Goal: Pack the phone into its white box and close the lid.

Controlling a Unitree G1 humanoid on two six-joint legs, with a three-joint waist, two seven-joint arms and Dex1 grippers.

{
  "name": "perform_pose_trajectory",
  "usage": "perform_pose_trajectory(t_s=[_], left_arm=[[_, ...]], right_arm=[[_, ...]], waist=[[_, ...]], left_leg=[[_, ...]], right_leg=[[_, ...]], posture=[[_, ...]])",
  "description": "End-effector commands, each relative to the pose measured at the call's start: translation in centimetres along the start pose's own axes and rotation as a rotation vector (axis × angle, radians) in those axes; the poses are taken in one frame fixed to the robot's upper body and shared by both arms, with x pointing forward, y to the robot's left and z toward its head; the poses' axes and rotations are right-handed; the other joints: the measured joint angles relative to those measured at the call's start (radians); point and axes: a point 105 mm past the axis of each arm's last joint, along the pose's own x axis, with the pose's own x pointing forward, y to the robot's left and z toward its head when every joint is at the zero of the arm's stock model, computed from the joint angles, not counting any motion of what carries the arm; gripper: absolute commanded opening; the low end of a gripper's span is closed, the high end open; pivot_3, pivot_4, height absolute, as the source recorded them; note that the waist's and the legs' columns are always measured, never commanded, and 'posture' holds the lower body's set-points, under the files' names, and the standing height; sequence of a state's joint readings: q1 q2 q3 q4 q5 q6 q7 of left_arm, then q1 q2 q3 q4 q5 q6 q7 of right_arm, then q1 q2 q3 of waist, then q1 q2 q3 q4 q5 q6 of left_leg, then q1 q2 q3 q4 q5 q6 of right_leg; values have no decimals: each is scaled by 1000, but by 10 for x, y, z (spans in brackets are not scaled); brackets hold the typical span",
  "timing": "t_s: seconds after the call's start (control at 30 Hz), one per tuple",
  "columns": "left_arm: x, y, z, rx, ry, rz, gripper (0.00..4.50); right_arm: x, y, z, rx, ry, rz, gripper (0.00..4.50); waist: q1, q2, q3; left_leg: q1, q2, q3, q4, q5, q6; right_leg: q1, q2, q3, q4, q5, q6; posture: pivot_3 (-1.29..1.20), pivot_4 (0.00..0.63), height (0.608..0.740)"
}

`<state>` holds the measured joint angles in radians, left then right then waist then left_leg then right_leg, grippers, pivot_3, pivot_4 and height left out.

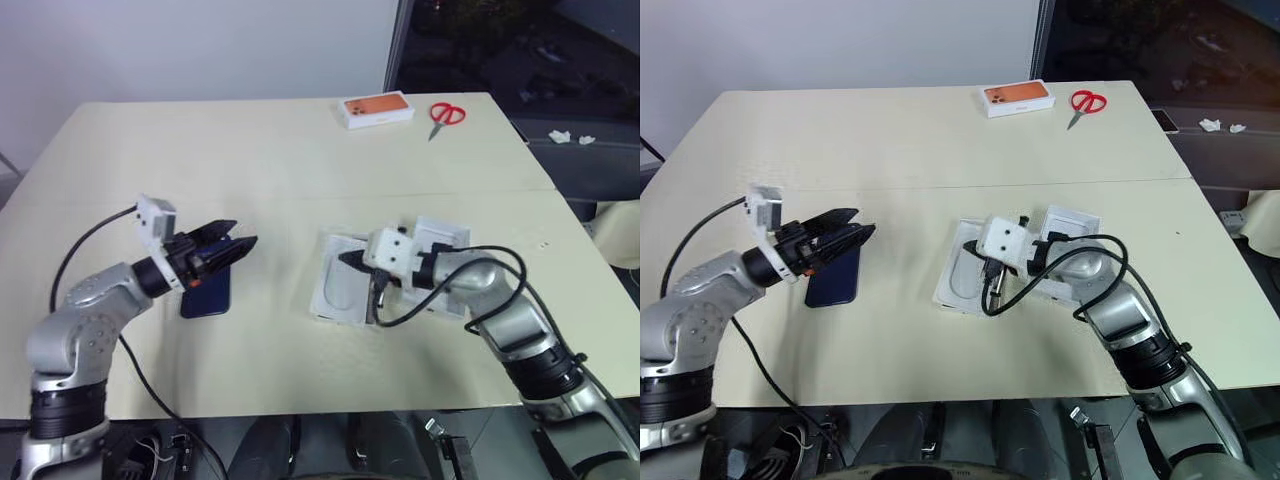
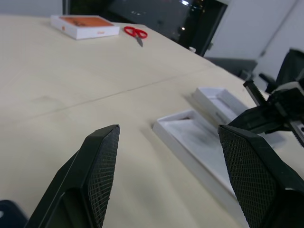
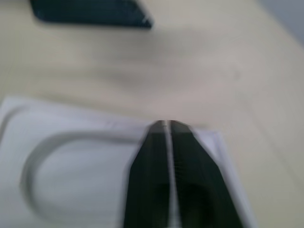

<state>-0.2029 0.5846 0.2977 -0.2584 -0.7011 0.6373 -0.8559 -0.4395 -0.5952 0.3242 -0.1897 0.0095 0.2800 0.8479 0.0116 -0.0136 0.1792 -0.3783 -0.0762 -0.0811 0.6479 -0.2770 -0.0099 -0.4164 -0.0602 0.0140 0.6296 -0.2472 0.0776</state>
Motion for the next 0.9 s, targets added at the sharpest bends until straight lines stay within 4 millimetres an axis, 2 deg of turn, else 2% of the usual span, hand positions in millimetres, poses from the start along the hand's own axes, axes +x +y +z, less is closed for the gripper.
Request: perform_pose_trajectory(t_s=[0.03,0.17,0.27,0.47,0.63,0.77,0.9], left_arm=[[-9,-6,14,48,-35,-56,3510],[-8,-8,12,58,-31,-58,3510],[-8,-9,11,58,-32,-56,3510],[-4,-1,27,79,-126,-10,3510],[-4,0,25,81,-110,-10,3510],[-5,-1,23,62,-101,-22,3510],[-7,-1,15,48,-57,-20,3510]], right_arm=[[2,4,-9,-115,85,28,34],[6,7,-21,-201,154,61,34],[4,1,-34,-294,220,59,34],[1,-7,-41,-312,229,54,34],[5,-1,-35,-233,174,57,34],[9,-1,-34,-246,168,34,34],[10,-14,-12,-171,65,-30,34]], waist=[[1,0,0],[-1,0,0],[-2,0,0],[1,-1,-1],[-1,-1,-1],[-3,-1,-1],[-7,-1,-1]], left_leg=[[-1,0,0,0,0,0],[-7,0,0,1,0,0],[-7,0,0,1,1,-1],[-8,0,-1,2,1,-1],[-8,1,0,2,2,-2],[-8,1,0,2,2,-2],[-7,1,0,2,2,-2]], right_leg=[[-1,0,0,0,0,0],[-8,0,0,1,2,-2],[-9,1,0,2,2,-2],[-8,1,-1,2,2,-2],[-8,1,-1,2,2,-3],[-8,2,-1,2,2,-3],[-9,2,0,2,2,-3]], posture=[[0,150,740],[0,150,740],[0,150,740],[0,150,740],[0,150,740],[0,150,740],[0,150,740]])
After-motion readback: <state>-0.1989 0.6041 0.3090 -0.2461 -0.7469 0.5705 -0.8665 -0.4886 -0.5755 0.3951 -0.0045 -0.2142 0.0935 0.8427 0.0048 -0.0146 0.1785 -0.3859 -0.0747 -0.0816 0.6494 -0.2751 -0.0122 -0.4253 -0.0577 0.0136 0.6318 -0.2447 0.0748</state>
